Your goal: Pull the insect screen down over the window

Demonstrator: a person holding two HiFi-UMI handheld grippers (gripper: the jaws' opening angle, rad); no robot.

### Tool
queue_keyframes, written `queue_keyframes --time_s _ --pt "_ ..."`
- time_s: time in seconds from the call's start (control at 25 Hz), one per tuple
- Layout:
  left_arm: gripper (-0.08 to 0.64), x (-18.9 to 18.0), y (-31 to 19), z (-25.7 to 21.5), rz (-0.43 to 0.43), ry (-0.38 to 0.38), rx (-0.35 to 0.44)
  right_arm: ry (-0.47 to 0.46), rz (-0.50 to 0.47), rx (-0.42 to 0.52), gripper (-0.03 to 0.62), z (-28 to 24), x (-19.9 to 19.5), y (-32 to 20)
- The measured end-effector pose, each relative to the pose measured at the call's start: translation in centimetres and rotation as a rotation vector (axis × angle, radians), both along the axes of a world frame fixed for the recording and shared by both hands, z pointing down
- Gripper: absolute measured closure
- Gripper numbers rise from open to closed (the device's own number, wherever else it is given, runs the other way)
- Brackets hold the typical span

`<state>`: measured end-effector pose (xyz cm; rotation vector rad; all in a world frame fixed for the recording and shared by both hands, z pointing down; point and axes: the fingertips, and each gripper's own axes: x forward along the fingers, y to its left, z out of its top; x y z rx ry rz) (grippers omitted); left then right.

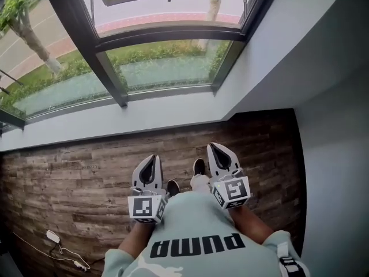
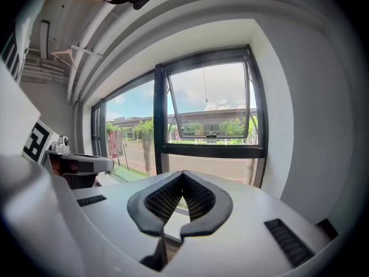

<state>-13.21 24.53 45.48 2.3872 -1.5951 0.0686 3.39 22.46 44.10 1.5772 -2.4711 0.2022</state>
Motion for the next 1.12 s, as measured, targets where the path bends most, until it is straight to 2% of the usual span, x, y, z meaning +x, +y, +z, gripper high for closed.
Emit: queue_keyframes --time_s 0.32,0.56,0.8,1.12 --pt "0.548 0.6 -7.3 -0.1 -0.088 -0.043 -0.019 -0.062 -0.085 -0.007 0.588 0.6 0.1 -9.1" --pt "0.548 2.9 -15.0 -0.5 -0.143 -0.061 -0.024 -0.086 -0.138 0.010 0.588 0.5 2.6 -17.1" --pt "0.548 6.5 -19.9 -2.6 -0.153 -0.090 -0.023 -0.082 -0.174 0.016 0.588 -0.4 6.2 -22.8" --pt "0.548 6.8 -25.0 -2.1 -0.159 -0.122 -0.030 -0.096 -0.157 0.009 0.588 0.7 7.8 -28.2"
